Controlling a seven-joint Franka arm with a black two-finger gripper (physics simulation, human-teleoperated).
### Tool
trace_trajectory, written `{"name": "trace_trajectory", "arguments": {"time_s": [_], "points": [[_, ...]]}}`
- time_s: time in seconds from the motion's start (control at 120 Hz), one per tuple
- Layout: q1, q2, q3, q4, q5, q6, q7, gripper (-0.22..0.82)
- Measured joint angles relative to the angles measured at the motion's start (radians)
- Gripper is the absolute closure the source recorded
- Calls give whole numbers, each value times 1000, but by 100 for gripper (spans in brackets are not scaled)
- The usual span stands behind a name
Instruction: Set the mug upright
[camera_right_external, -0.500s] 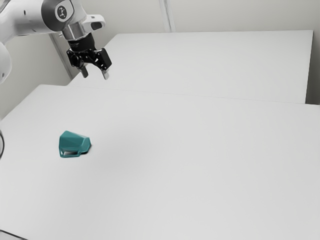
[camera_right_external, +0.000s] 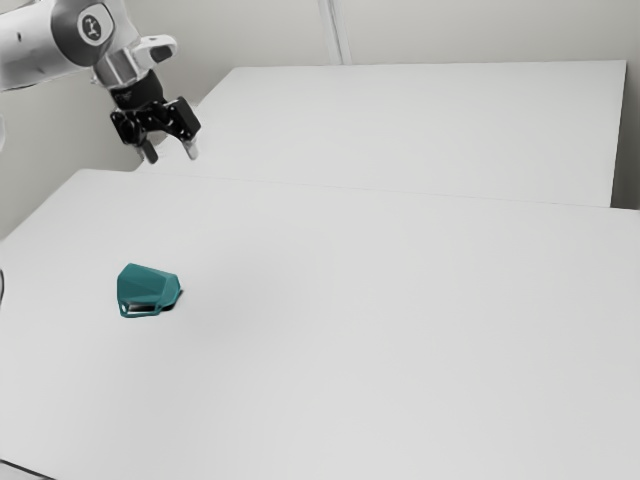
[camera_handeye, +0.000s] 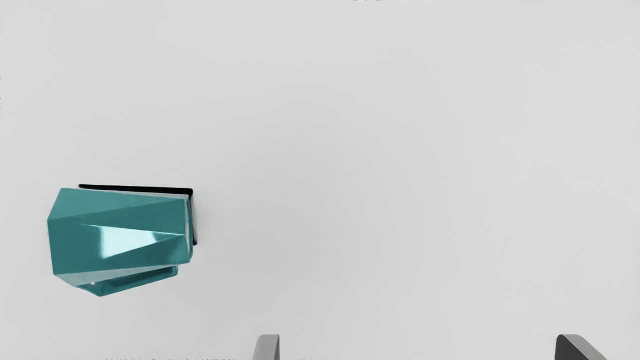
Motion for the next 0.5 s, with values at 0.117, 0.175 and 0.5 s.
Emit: {"name": "trace_trajectory", "arguments": {"time_s": [0.117,0.175,0.5], "points": [[12,10,137,-2,-132,-26,53,0],[14,18,192,-3,-189,-42,88,0],[219,158,234,6,-399,-124,349,0]]}}
